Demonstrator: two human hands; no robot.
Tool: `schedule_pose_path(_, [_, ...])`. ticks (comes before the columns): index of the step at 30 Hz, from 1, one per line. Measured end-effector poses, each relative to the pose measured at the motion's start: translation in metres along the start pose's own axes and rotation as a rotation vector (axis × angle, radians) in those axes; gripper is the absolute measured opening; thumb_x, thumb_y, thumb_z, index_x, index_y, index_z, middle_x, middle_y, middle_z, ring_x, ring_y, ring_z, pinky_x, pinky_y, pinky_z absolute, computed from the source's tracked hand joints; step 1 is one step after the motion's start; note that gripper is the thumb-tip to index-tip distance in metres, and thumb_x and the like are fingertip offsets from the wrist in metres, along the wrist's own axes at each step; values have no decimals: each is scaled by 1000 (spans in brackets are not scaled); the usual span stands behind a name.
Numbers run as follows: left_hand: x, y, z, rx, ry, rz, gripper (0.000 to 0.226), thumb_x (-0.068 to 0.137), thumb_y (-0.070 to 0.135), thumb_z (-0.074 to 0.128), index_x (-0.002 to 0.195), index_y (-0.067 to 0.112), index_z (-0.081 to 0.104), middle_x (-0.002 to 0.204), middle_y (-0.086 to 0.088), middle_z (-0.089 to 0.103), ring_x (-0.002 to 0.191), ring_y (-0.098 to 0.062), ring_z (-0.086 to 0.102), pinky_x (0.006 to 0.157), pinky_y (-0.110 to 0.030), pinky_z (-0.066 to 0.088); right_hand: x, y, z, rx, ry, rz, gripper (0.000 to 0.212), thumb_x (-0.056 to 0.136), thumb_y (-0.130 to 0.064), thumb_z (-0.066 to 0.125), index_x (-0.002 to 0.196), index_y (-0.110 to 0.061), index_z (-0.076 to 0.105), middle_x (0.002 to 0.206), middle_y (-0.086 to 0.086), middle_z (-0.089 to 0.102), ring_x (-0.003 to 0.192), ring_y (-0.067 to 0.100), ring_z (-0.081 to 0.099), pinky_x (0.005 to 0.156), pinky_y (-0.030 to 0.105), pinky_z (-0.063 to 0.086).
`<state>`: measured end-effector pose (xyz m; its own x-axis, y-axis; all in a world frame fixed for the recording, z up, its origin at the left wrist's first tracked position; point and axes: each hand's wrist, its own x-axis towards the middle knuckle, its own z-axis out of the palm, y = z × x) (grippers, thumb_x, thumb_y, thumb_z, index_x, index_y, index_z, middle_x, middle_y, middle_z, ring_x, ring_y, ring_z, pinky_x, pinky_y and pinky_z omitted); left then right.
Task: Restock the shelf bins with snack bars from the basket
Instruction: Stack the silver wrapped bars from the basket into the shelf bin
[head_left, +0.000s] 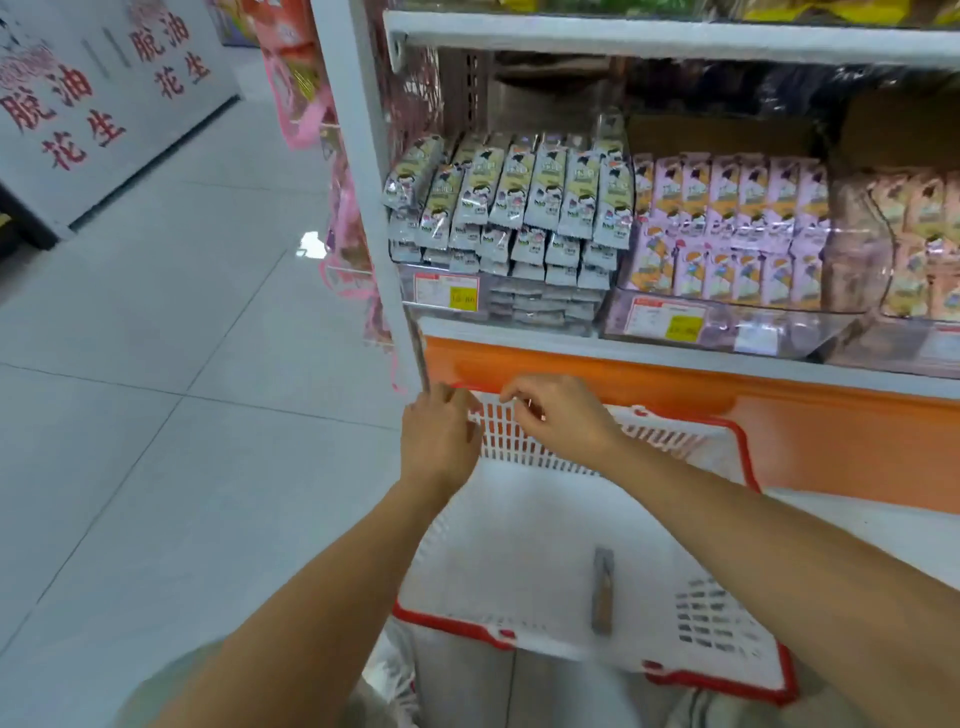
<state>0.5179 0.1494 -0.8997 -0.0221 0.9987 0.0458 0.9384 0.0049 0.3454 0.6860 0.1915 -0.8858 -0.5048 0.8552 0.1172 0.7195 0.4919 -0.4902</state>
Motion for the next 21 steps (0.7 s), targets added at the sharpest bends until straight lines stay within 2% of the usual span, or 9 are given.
schedule_pose_path(2, [-22,3,42,86,-247,56,39,91,23,52,129,18,54,136,-7,50,124,-28,45,102,-36,35,-33,35,28,-50,-190,225,25,94,-19,52,115,-21,64,106,1,69,89,21,65,75,32,51])
schedule_pose_path(5, [-50,4,101,180,-574,78,55,95,28,50,147,18,35,155,-10,29,141,-27,28,113,-38,26,-83,82,69,-54,-497,511,42,97,-25,52,138,-19,46,130,8,57,113,26,57,93,34,47])
schedule_pose_path(7, [-59,3,136,244,-704,94,60,96,29,47,152,19,27,160,-10,17,146,-27,18,117,-42,21,-110,106,93,-14,-654,642,51,99,-26,49,147,-17,34,142,14,45,124,31,50,97,34,44])
schedule_pose_path(10, [-60,2,182,270,-844,83,60,98,29,43,153,19,21,161,-10,11,148,-29,13,118,-44,19,-136,131,127,56,-800,771,55,100,-21,46,151,-14,25,148,21,34,124,35,48,94,35,42])
schedule_pose_path(13, [-55,1,220,284,-971,97,60,101,28,40,155,20,16,162,-10,3,149,-30,8,119,-43,18,-146,150,153,134,-835,830,54,101,-17,42,152,-13,23,151,20,30,130,33,43,89,34,40])
schedule_pose_path(16, [-52,-3,249,293,-988,105,62,99,26,41,155,22,13,163,-9,-1,149,-30,6,118,-42,20,-149,165,180,193,-806,884,57,99,-19,47,152,-16,25,155,17,24,136,32,37,101,33,39])
schedule_pose_path(18, [-50,-6,260,302,-970,102,64,98,25,43,155,23,12,162,-10,-5,148,-30,6,117,-42,21,-149,170,194,196,-792,916,55,97,-23,51,147,-19,30,153,19,20,124,35,47,95,33,42])
schedule_pose_path(21, [-51,-11,275,319,-983,95,68,97,25,44,155,24,9,162,-9,-11,148,-31,2,117,-44,21,-152,177,211,177,-726,944,42,93,-23,58,130,-18,39,138,17,26,88,30,54,77,35,49])
